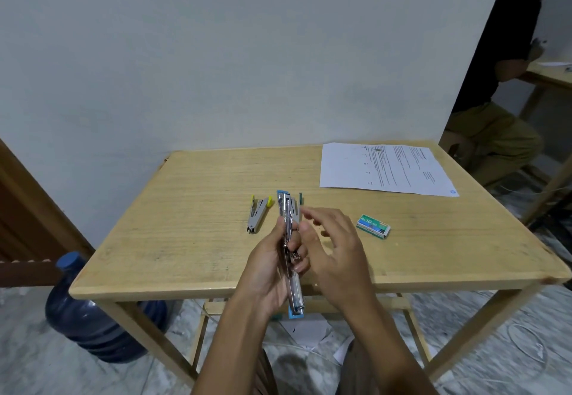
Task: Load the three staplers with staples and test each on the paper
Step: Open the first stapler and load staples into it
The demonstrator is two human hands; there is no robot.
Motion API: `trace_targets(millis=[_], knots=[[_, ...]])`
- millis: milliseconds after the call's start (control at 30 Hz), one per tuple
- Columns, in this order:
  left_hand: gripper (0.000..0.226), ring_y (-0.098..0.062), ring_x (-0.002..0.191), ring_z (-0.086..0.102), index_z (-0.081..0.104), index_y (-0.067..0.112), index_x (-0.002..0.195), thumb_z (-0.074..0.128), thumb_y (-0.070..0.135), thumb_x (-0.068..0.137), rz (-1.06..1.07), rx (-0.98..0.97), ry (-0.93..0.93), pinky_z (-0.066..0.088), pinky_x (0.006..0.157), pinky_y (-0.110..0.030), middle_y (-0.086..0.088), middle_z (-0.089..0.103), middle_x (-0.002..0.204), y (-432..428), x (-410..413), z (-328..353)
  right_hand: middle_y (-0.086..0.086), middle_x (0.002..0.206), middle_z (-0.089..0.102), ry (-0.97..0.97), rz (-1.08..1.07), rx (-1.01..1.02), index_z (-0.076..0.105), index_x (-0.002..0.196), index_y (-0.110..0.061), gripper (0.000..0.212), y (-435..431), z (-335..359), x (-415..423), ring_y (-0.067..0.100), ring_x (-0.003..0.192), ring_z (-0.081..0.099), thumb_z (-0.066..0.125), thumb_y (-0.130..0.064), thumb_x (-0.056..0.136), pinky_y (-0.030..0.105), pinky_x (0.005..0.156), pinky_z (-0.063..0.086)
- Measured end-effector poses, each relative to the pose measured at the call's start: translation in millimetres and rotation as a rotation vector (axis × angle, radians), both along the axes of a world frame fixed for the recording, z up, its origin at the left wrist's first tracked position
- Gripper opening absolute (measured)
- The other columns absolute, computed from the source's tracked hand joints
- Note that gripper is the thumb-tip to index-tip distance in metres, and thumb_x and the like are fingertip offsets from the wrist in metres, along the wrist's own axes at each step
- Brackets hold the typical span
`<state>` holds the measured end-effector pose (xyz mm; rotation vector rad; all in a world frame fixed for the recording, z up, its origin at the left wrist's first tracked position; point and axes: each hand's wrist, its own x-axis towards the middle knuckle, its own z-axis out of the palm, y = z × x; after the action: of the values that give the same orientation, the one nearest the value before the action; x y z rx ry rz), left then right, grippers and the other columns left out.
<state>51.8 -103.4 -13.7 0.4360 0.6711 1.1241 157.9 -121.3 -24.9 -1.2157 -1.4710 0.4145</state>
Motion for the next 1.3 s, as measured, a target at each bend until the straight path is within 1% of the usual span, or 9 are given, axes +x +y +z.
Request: trace_targets(millis=[200, 367, 533, 700, 833, 933, 1067, 1233, 1300], knots=[[0.037, -0.009, 0.044, 0.04, 0.068, 0.005, 0.106, 0.057, 0.037, 0.092, -0.06, 0.071, 0.133, 0.034, 0.039, -0.02, -0.001, 0.038, 0.057, -6, 2, -3, -0.022, 0.127, 0.045, -0.177, -0.012, -0.15, 0.048, 0.141, -0.039, 0.049, 7, 11, -1, -0.003, 0.123, 0.038, 0.037, -0.057, 0.097, 0.025, 0.092, 0.042], [0.042, -0.026, 0.08, 0.045, 0.072, 0.013, 0.114, 0.066, 0.045, 0.088, -0.075, 0.127, 0.185, 0.038, 0.061, -0.031, -0.013, 0.043, 0.101, 2, 0, -14, -0.027, 0.121, 0.044, -0.149, -0.015, -0.115, 0.051, 0.14, -0.036, 0.063, 5, 12, -6, -0.007, 0.119, 0.039, 0.029, -0.065, 0.089, 0.011, 0.083, 0.037], [0.038, -0.032, 0.109, 0.038, 0.071, 0.016, 0.117, 0.06, 0.043, 0.094, -0.082, 0.142, 0.195, 0.036, 0.073, -0.036, -0.016, 0.048, 0.118, 4, 3, -19, -0.027, 0.122, 0.048, 0.018, 0.012, -0.153, 0.054, 0.137, -0.034, 0.065, 7, 7, -11, 0.002, 0.121, 0.047, 0.034, -0.068, 0.086, 0.028, 0.094, 0.047], [0.045, -0.03, 0.1, 0.034, 0.07, 0.01, 0.114, 0.063, 0.047, 0.09, -0.05, 0.141, 0.214, 0.034, 0.069, -0.035, -0.011, 0.039, 0.116, 4, 4, -22, -0.029, 0.122, 0.049, 0.24, 0.038, -0.217, 0.06, 0.13, -0.037, 0.076, 6, 4, -17, 0.029, 0.108, 0.061, 0.037, -0.086, 0.076, 0.054, 0.085, 0.055], [0.04, -0.026, 0.085, 0.038, 0.064, 0.009, 0.113, 0.057, 0.044, 0.095, -0.031, 0.149, 0.248, 0.035, 0.064, -0.033, -0.014, 0.045, 0.106, 3, 4, -20, -0.023, 0.118, 0.054, 0.265, 0.05, -0.216, 0.066, 0.124, -0.03, 0.062, 7, 2, -14, 0.017, 0.092, 0.061, 0.042, -0.073, 0.086, 0.048, 0.081, 0.057], [0.034, -0.017, 0.061, 0.036, 0.062, 0.009, 0.109, 0.051, 0.04, 0.098, -0.038, 0.158, 0.303, 0.033, 0.049, -0.025, -0.009, 0.042, 0.072, -1, 2, -14, -0.017, 0.113, 0.055, 0.282, 0.08, -0.259, 0.068, 0.119, -0.023, 0.057, 6, 3, -12, 0.007, 0.069, 0.062, 0.044, -0.066, 0.091, 0.036, 0.063, 0.055], [0.029, -0.012, 0.053, 0.032, 0.063, 0.01, 0.104, 0.049, 0.035, 0.1, -0.027, 0.161, 0.284, 0.03, 0.043, -0.021, -0.001, 0.039, 0.06, -4, 3, -5, -0.024, 0.117, 0.053, 0.202, 0.064, -0.19, 0.068, 0.123, -0.028, 0.065, 2, 4, -11, 0.021, 0.098, 0.064, 0.038, -0.073, 0.087, 0.046, 0.076, 0.058], [0.033, -0.011, 0.05, 0.032, 0.058, 0.007, 0.087, 0.048, 0.035, 0.1, -0.021, 0.172, 0.313, 0.03, 0.043, -0.021, 0.0, 0.04, 0.057, -5, 6, -7, -0.026, 0.107, 0.054, 0.386, 0.109, -0.224, 0.066, 0.118, -0.03, 0.041, -2, 12, -11, 0.008, 0.058, 0.059, 0.046, -0.054, 0.091, 0.035, 0.047, 0.053], [0.035, -0.01, 0.047, 0.033, 0.06, 0.011, 0.078, 0.048, 0.034, 0.1, -0.007, 0.185, 0.314, 0.03, 0.041, -0.02, -0.001, 0.039, 0.057, -4, 6, -8, -0.012, 0.09, 0.055, 0.474, 0.149, -0.266, 0.065, 0.113, -0.03, 0.034, -2, 19, -11, 0.006, 0.053, 0.055, 0.045, -0.05, 0.093, 0.027, 0.042, 0.049]])
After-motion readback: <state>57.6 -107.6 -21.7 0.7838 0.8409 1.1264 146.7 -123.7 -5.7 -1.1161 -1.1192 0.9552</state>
